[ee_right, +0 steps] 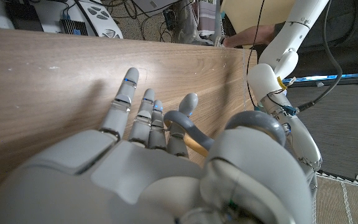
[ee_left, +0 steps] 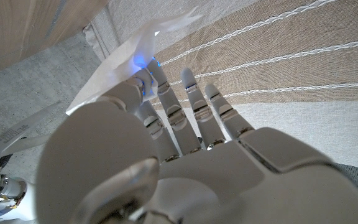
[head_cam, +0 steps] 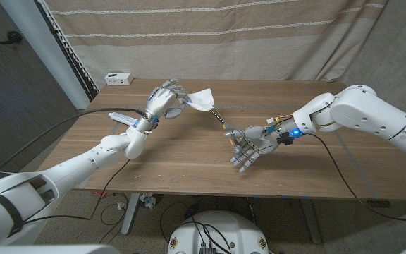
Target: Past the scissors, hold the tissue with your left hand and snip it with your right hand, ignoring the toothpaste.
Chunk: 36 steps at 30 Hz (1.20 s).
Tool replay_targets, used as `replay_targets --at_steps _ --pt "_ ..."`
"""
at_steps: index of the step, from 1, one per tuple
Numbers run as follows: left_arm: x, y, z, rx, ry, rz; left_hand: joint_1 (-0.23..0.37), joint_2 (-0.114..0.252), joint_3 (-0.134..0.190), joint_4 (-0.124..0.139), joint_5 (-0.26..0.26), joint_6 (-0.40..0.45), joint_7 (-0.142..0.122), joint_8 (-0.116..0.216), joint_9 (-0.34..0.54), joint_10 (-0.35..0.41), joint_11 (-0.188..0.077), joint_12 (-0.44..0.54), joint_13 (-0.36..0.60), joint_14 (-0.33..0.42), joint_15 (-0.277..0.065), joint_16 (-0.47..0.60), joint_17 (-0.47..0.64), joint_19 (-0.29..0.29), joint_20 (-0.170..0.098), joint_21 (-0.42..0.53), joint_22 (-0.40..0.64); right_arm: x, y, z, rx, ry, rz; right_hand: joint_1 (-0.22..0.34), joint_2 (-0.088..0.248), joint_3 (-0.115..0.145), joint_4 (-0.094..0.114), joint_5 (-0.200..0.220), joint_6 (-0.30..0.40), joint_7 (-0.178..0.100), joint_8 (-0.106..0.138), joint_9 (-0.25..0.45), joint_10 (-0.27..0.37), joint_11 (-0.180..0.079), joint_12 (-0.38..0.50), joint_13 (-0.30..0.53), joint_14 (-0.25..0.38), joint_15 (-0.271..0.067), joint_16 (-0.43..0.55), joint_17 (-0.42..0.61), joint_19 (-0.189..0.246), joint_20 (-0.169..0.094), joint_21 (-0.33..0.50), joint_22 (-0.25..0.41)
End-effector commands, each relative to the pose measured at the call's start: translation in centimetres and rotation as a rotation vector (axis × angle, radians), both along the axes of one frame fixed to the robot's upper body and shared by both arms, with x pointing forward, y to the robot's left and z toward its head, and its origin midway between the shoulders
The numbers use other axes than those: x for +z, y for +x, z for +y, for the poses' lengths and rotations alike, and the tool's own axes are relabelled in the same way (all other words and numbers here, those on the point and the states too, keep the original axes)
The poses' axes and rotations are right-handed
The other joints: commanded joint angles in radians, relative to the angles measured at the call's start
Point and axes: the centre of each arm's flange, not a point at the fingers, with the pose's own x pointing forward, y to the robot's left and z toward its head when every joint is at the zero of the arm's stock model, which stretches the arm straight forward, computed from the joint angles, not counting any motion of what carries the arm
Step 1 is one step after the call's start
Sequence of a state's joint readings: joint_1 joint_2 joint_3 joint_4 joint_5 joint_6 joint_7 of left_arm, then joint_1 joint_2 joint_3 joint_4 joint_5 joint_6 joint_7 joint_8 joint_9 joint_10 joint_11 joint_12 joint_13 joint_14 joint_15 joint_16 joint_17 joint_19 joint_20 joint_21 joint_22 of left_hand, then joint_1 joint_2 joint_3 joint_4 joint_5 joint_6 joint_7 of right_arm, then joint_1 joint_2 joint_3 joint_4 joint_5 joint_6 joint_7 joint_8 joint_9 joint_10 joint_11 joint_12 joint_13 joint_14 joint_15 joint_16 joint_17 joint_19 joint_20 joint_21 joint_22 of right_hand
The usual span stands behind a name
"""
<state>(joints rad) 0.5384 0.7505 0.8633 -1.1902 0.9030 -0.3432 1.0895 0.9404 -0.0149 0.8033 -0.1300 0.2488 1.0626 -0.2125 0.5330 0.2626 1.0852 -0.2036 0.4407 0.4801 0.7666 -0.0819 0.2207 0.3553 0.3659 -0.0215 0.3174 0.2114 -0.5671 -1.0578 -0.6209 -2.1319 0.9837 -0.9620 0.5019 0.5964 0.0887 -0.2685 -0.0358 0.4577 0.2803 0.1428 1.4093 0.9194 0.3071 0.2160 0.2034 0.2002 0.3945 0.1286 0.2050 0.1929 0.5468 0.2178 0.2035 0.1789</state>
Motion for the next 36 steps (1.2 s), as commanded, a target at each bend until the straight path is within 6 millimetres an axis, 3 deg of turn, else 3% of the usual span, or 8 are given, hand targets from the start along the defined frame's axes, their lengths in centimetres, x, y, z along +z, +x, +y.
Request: replay_targets --at_steps 1,36 --pt "0.05 0.05 -0.24 -0.006 0.002 0.001 0.015 -0.002 0.002 -0.003 0.005 0.009 0.0 0.008 0.002 0.01 -0.01 0.007 0.005 0.0 -0.149 0.003 0.005 0.005 -0.002 0.003 0.005 -0.05 0.04 0.07 -0.002 -0.009 -0.002 0.001 0.01 -0.001 -0.004 -0.006 0.011 0.056 0.005 0.004 0.002 0.004 0.001 0.003 0.002 0.001 -0.001 0.003 0.0 0.0 -0.003 0.004" --pt "0.08 0.26 -0.44 -0.009 0.014 0.003 0.019 -0.004 0.002 -0.004 0.005 0.005 0.0 0.015 0.001 0.01 -0.01 0.0 0.01 0.002 -0.149 0.004 0.016 0.004 -0.004 0.004 0.005 0.1 0.55 0.19 0.014 -0.025 0.009 -0.001 0.013 0.0 -0.006 -0.01 0.007 0.057 0.005 0.005 0.004 0.004 0.002 0.003 0.002 0.002 -0.001 0.003 -0.003 0.0 -0.005 0.004"
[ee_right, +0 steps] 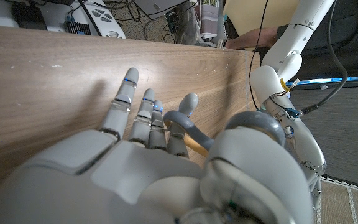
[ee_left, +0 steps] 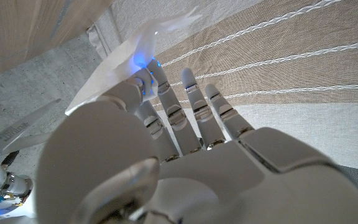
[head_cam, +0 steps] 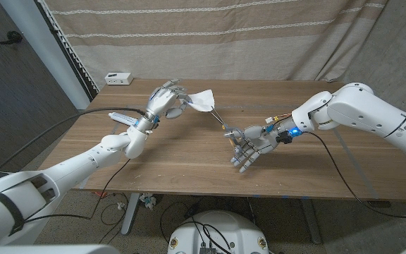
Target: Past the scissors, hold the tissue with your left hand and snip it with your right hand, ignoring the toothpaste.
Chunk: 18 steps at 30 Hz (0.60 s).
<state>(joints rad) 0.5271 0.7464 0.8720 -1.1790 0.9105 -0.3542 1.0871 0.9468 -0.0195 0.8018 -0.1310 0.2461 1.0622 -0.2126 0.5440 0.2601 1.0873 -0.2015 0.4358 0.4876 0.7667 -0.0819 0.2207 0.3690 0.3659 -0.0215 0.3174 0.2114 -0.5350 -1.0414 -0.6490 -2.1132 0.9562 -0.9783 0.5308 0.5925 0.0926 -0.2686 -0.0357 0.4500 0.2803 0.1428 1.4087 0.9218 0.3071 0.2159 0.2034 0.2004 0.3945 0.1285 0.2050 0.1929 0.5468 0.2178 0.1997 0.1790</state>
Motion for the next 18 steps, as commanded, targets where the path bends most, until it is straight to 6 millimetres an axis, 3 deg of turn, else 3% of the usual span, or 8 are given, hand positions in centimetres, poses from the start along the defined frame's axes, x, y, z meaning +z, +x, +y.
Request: replay_targets --at_steps 1,18 --pt "0.04 0.09 -0.24 -0.005 -0.002 -0.002 0.012 0.001 0.004 -0.002 0.007 0.005 0.0 0.004 0.003 0.008 -0.013 0.005 0.003 0.002 -0.149 0.004 0.002 0.004 -0.004 0.004 0.005 -0.03 0.12 -0.03 0.006 -0.004 0.005 0.003 0.009 0.0 -0.006 -0.003 0.006 0.058 0.006 0.004 0.004 0.004 0.002 0.003 0.001 0.002 -0.001 0.003 -0.003 0.0 -0.001 0.004" --pt "-0.09 -0.02 -0.38 0.0 0.013 -0.017 0.014 0.001 0.002 -0.002 0.006 0.003 0.0 0.006 0.002 0.01 -0.012 0.003 0.007 0.005 -0.149 0.007 0.009 0.004 -0.004 0.005 0.005 0.08 0.31 -0.06 0.008 -0.028 0.007 0.002 0.009 0.0 -0.007 -0.004 0.01 0.062 0.005 0.002 0.003 0.004 0.001 0.003 0.002 0.005 -0.001 0.003 -0.003 0.0 -0.001 0.004"
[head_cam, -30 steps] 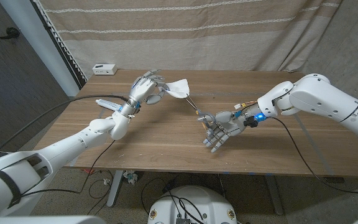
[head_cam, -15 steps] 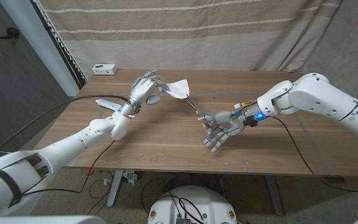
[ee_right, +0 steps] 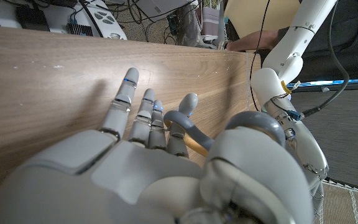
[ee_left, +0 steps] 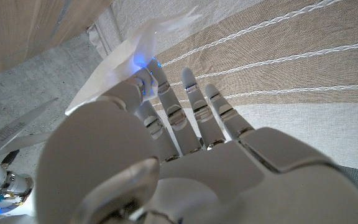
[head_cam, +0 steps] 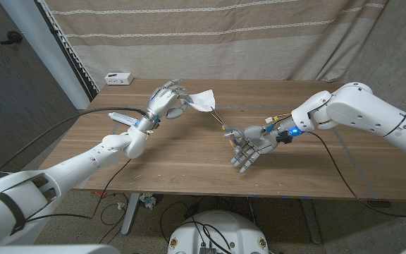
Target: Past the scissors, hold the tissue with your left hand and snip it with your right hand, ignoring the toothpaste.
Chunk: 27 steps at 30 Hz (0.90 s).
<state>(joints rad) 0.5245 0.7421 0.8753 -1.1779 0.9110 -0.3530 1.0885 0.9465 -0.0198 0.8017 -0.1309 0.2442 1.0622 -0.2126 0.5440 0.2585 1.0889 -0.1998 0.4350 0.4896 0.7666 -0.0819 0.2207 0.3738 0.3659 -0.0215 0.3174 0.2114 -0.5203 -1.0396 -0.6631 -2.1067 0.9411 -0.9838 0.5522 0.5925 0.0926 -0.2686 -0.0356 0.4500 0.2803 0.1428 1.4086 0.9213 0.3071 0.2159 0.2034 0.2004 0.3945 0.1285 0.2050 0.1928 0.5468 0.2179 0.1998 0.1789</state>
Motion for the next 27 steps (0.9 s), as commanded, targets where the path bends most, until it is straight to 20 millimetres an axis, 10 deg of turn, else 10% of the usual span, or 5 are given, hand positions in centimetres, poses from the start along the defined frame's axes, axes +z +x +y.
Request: replay_targets --at_steps 1,27 --pt "-0.13 -0.03 -0.16 0.004 0.014 -0.016 0.015 0.002 0.002 -0.003 0.008 0.002 0.0 0.006 0.003 0.008 -0.014 0.003 0.004 0.006 -0.15 0.007 0.005 0.004 -0.004 0.005 0.005 0.1 0.2 -0.03 0.0 -0.015 0.003 0.002 0.009 0.0 -0.007 -0.004 0.009 0.062 0.007 0.005 0.003 0.004 0.001 0.003 0.003 0.005 -0.001 0.003 -0.003 0.0 -0.001 0.004" --pt "-0.37 0.07 -0.24 0.01 0.034 -0.014 0.031 0.006 -0.016 -0.008 0.001 -0.012 0.001 0.005 -0.002 0.009 -0.012 0.002 0.014 0.036 -0.152 0.023 0.035 0.004 -0.008 0.007 0.006 0.81 0.03 0.28 -0.055 -0.031 0.015 -0.003 0.014 0.001 -0.005 -0.008 -0.01 0.066 0.013 0.029 -0.006 0.005 -0.002 0.003 0.019 0.017 0.005 0.003 0.018 0.0 0.006 0.004"
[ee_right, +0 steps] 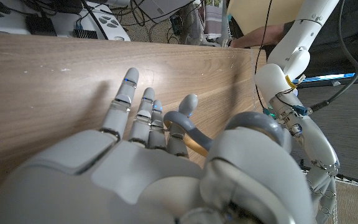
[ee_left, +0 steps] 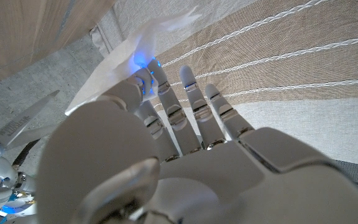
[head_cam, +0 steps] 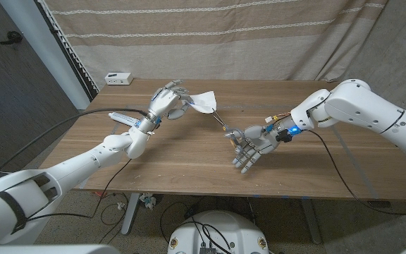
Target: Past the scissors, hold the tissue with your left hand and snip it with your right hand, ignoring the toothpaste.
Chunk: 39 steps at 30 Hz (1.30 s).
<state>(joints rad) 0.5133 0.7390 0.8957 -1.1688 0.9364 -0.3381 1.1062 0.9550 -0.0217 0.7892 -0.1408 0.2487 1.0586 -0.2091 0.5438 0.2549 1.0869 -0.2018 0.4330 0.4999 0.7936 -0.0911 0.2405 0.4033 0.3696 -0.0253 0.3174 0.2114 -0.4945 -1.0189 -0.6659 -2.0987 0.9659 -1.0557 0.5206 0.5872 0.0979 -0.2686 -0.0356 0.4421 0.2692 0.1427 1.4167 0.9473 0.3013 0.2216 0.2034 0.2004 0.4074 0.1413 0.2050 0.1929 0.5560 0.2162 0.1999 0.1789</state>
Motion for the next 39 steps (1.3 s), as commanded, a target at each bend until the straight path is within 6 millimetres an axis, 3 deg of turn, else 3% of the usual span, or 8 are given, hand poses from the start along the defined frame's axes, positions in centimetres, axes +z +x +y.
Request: replay_targets --at_steps 1,22,39 --pt "-0.1 0.0 0.1 0.003 0.015 0.005 0.025 0.008 -0.007 0.0 -0.005 -0.009 -0.003 0.005 0.001 0.01 -0.01 0.003 0.004 0.012 -0.146 0.006 0.009 0.002 -0.006 0.008 0.006 0.6 -0.1 0.3 -0.016 -0.017 -0.011 0.002 0.009 0.001 -0.005 0.0 0.001 0.066 0.004 0.001 -0.001 -0.001 -0.001 0.003 0.006 0.005 0.005 0.003 0.01 0.001 0.006 0.004" --pt "0.0 0.0 0.1 0.02 0.061 -0.016 0.035 0.01 -0.022 -0.002 -0.016 -0.025 -0.002 -0.007 -0.013 0.025 -0.008 0.004 0.003 0.029 -0.145 0.012 0.035 0.0 -0.004 0.008 0.006 0.0 -0.1 1.4 0.002 -0.033 -0.007 0.004 0.011 0.003 -0.007 -0.002 0.006 0.066 0.004 0.002 -0.001 -0.001 0.0 0.004 0.006 0.006 0.003 0.003 0.016 0.002 0.004 0.003" --pt "-0.3 -0.2 0.5 0.011 0.051 -0.013 0.035 0.01 -0.019 0.001 -0.015 -0.023 -0.002 -0.009 -0.018 0.022 -0.009 0.001 0.002 0.027 -0.143 0.0 0.04 -0.001 -0.003 0.009 0.005 0.0 0.0 1.2 -0.037 -0.06 0.008 0.005 0.013 0.004 -0.007 -0.004 0.007 0.066 0.004 0.003 0.0 -0.001 0.001 0.004 0.005 0.008 0.003 0.003 0.016 0.002 0.003 0.003"
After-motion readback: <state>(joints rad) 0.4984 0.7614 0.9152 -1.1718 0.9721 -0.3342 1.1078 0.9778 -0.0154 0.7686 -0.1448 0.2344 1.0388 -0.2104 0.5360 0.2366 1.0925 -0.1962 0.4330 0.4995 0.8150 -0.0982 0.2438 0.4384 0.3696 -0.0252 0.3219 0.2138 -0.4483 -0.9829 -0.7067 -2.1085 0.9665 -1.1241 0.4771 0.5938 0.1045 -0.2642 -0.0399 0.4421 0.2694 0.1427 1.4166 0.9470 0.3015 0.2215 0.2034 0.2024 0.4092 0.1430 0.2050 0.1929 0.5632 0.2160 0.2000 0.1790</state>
